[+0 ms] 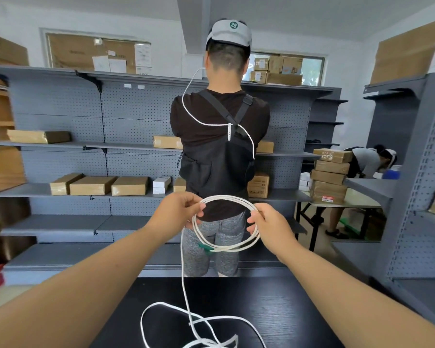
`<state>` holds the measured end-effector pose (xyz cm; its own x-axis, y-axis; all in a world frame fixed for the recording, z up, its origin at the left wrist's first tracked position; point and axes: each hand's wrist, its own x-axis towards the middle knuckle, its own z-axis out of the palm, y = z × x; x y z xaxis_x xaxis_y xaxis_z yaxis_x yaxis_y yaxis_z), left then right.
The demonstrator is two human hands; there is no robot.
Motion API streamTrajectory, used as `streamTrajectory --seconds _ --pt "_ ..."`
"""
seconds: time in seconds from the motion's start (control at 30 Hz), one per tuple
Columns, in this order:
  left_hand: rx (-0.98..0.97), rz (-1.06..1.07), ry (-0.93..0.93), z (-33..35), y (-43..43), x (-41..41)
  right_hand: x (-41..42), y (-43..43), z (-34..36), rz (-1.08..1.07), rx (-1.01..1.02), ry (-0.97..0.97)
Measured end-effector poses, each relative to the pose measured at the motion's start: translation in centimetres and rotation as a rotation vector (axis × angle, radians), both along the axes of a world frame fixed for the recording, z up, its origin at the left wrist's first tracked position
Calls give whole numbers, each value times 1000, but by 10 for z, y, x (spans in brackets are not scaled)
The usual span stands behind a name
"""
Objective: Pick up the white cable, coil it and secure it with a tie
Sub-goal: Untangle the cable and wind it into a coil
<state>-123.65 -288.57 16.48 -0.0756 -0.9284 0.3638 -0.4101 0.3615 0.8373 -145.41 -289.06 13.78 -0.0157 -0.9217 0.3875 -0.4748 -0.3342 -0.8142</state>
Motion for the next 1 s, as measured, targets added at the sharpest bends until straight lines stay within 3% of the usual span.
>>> streamTrajectory --seconds 0.2,0.33,0.57,0.8,1.0 --pt "20 -41 -187 10 -3 -2 17 1 13 56 -42 312" --pt "20 -80 -187 6 -5 0 28 1 19 64 -58 469" --pt "229 -229 249 -21 -6 5 27 0 28 44 -13 334" --pt "433 -323 423 -40 3 -3 17 -5 35 -46 -30 102" --pt "449 -521 553 -44 6 -4 8 -16 29 -125 -12 -108"
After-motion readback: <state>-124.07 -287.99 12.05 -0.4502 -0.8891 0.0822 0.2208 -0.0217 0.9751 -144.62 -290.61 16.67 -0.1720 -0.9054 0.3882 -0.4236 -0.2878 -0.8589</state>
